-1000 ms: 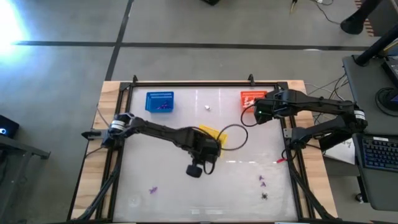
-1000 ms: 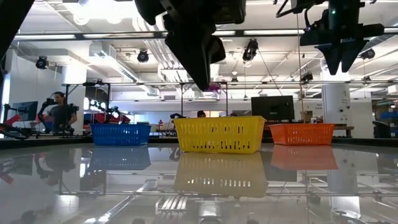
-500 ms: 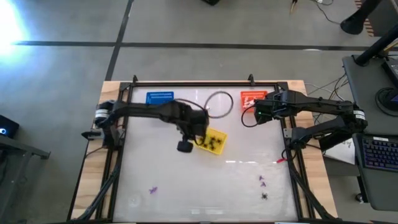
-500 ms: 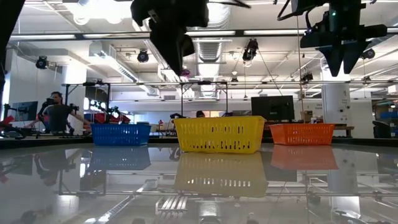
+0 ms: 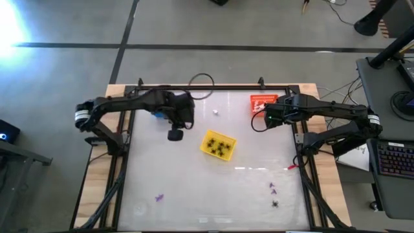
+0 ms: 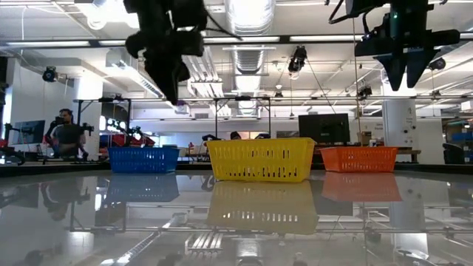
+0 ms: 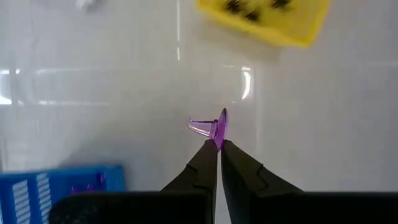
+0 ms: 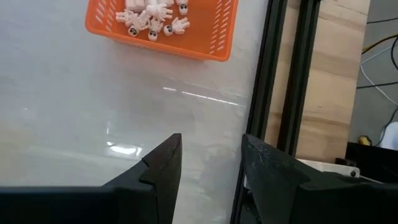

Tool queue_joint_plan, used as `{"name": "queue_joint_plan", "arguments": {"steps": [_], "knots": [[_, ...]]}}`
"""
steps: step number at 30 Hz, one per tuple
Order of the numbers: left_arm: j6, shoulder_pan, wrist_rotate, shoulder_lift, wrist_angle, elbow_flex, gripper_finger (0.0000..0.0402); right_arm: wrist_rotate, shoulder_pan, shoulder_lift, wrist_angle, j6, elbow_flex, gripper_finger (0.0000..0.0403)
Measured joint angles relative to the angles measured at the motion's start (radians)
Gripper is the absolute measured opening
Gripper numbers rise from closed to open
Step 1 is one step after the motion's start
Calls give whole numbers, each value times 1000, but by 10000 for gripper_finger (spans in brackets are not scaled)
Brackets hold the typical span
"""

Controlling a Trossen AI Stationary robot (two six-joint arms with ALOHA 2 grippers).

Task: Sort Halloween decoration
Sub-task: Put the purple witch hat toy into the blue bin

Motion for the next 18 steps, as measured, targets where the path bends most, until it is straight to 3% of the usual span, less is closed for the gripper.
{"name": "queue_joint_plan", "arguments": {"steps": [9, 18], "knots": [[63, 157, 2, -65, 52, -167, 0, 0, 0, 0, 88, -12, 0, 160], [96, 305, 5, -49, 127, -171, 0, 0, 0, 0, 146, -54, 0, 160]]}}
